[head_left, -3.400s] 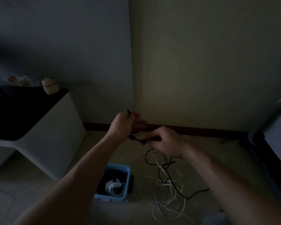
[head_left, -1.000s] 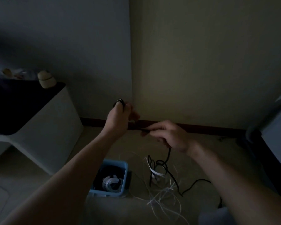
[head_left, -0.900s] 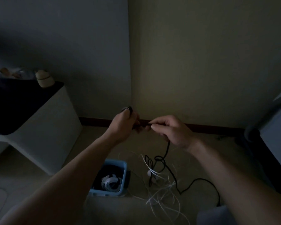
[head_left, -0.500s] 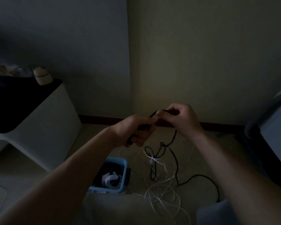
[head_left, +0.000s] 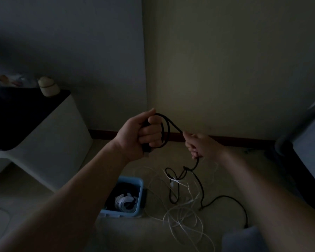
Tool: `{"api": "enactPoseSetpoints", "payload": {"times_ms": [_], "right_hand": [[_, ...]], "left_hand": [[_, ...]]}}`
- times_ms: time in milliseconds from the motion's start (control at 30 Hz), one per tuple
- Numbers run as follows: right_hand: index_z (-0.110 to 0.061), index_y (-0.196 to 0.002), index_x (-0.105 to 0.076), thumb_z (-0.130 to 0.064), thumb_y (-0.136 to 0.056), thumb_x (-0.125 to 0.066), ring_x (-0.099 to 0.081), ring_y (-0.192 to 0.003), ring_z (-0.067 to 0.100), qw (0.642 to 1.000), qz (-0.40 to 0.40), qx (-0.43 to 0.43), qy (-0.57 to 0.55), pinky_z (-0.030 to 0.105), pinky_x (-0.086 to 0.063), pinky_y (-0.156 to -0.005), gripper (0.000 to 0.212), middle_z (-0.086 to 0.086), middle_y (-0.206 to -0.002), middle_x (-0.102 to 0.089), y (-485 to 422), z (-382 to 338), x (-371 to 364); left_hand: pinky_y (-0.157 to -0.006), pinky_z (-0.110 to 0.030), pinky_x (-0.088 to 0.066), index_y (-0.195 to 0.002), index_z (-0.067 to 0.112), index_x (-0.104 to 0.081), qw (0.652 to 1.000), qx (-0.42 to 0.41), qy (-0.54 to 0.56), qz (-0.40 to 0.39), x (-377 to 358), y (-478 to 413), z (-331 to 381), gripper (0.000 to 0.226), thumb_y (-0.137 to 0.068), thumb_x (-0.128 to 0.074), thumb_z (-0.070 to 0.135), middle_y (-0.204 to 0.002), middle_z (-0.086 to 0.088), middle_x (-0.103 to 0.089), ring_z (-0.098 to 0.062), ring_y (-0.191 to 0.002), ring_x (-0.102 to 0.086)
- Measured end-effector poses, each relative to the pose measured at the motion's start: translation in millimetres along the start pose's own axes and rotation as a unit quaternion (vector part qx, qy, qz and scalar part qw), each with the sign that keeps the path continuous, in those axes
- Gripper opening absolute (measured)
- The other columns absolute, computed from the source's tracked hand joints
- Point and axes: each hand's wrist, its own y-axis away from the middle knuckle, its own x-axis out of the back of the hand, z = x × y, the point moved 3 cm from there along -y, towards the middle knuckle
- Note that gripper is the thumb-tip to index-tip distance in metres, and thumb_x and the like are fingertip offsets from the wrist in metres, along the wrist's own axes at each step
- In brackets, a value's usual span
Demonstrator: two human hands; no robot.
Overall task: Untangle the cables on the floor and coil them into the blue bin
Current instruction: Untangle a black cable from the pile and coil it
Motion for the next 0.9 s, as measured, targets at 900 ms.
{"api": "enactPoseSetpoints", "payload": {"times_ms": [900], "right_hand": [[-0.016, -0.098, -0.076, -0.009, -0.092, -0.062, -0.055, -0.051, -0.006, 0.993, 0.021, 0.109, -0.037, 0.010, -0.037, -0.055, 0.016, -0.020, -0.050, -0.059, 23, -50, -43]], "left_hand": [[-0.065, -0.031, -0.052, -0.094, 0.000, -0.051, 0.795, -0.176, -0.433, 0.386, 42, -9, 8, 0.018, -0.105, -0.040, 0.008, -0.063, -0.002, -0.067, -0.009, -0.058, -0.066]]}}
